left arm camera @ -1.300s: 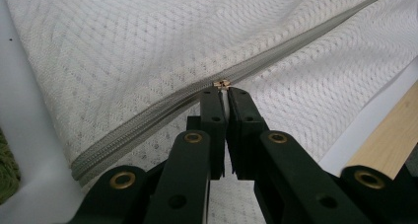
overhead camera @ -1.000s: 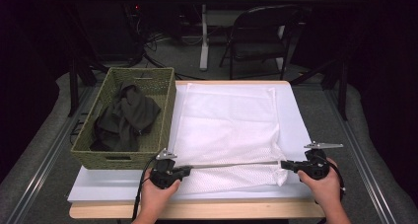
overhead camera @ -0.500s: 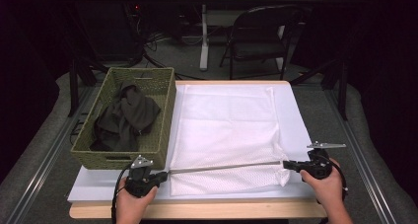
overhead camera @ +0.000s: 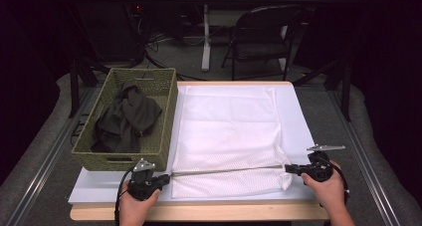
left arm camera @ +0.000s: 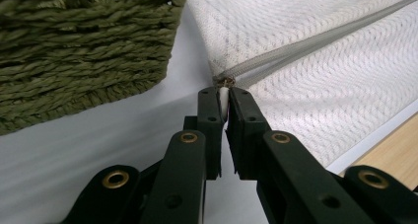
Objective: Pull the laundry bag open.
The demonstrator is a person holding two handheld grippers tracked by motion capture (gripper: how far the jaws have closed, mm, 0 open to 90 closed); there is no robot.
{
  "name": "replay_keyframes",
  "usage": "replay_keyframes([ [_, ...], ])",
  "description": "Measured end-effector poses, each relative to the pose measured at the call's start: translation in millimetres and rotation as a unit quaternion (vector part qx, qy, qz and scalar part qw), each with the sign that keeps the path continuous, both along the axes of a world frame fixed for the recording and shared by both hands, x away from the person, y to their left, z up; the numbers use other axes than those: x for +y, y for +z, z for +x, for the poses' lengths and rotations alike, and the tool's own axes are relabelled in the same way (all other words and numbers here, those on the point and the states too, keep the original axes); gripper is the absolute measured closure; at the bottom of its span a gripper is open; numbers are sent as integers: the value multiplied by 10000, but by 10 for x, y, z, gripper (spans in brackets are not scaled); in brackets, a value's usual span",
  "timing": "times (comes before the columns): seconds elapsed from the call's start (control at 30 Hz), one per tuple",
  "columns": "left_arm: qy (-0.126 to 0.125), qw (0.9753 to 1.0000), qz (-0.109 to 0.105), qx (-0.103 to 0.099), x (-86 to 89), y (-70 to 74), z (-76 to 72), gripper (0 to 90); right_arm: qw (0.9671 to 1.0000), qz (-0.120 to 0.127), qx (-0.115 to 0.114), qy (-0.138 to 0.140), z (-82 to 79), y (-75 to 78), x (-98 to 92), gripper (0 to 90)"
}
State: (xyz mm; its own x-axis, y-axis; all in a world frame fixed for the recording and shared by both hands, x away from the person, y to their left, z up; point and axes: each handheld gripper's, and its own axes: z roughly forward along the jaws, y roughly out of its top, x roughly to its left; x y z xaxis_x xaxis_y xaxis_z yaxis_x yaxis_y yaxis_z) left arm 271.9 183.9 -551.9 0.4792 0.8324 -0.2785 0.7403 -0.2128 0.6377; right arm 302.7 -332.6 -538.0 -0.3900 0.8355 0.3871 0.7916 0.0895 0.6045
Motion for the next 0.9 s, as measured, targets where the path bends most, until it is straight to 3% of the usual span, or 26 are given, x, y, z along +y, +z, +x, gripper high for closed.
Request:
replay_keyframes([
  [0.2,5,9999,112,-58,-5,-4,-22,822,9997,-144,209,-17,8,-49,-8,848],
  [0.3,15,9999,95,-72,3,-3,-22,799,9994,-231,274,-35,14,-66,-8,780],
  [0.43,31,9999,28,-158,8,3,-18,725,9990,-392,113,-181,22,-69,-8,738],
  [0.5,20,9997,92,-241,4,23,-27,703,9984,-474,-172,-237,11,-27,-20,689],
  [0.53,70,9992,118,-368,-6,28,-37,664,9971,-540,-461,-277,0,4,-26,661],
  [0.63,79,9991,93,-416,-10,33,-40,618,9933,-693,-918,-124,-21,64,-2,619],
  [0.73,23,9989,52,-466,-20,40,-40,603,9883,-966,-1176,70,-48,117,93,613],
  [0.77,23,9989,52,-466,-20,40,-40,599,9883,-966,-1176,70,-48,117,93,613],
  [0.9,-69,9988,45,-481,-45,66,-65,585,9799,-1222,-1464,580,-73,147,249,613],
])
